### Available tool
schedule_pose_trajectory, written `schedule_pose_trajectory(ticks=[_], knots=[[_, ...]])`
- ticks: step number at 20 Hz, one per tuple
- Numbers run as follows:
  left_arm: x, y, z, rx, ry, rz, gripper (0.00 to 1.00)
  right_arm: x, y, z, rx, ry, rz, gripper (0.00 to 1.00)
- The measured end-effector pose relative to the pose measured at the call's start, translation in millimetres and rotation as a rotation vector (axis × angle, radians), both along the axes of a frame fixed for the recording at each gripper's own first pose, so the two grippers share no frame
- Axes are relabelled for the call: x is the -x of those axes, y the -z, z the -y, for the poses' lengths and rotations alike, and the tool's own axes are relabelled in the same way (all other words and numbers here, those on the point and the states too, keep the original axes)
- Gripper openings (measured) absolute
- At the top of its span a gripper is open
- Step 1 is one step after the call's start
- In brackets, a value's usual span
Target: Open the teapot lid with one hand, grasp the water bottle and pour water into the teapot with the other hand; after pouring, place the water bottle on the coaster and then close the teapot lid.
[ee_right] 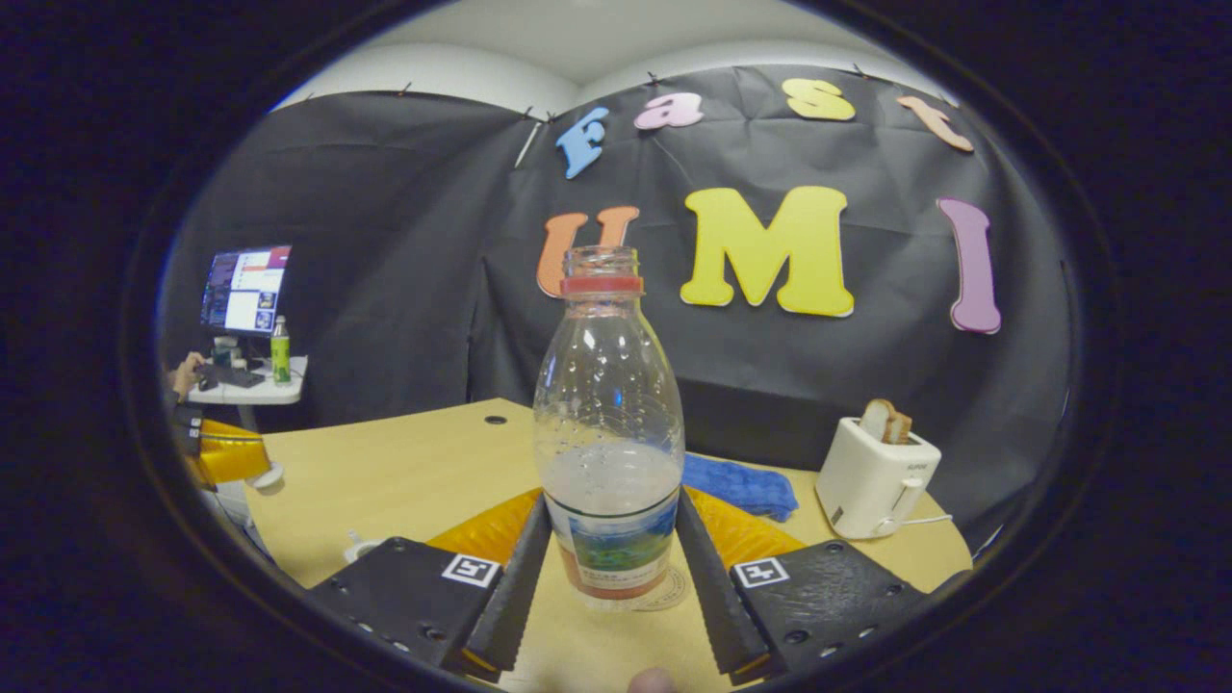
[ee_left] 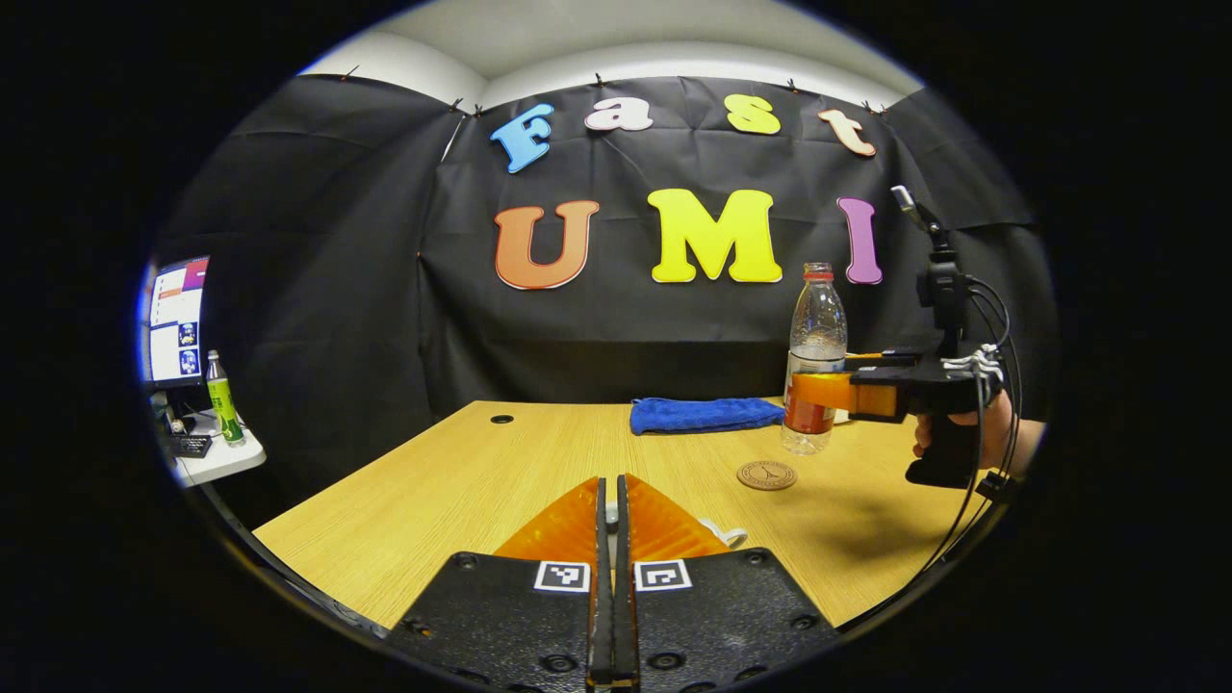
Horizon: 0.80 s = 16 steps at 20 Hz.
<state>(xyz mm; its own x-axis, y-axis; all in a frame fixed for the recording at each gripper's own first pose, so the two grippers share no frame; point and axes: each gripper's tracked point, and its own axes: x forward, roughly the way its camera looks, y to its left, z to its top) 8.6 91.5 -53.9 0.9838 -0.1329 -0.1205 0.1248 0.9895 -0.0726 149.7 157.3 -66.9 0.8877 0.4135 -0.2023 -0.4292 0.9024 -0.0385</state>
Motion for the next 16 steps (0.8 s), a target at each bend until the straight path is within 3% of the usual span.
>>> schedule_pose_trajectory(ticks=[8,16], knots=[[-1.9,8.1,-18.3,-0.002,-0.038,-0.017,0.03,-63.6,60.4,5.9,-0.028,0.077,-0.088,0.74],[-4.1,18.3,-24.9,-0.006,-0.052,-0.043,0.03,-77.1,84.4,5.7,-0.014,0.088,-0.091,0.74]])
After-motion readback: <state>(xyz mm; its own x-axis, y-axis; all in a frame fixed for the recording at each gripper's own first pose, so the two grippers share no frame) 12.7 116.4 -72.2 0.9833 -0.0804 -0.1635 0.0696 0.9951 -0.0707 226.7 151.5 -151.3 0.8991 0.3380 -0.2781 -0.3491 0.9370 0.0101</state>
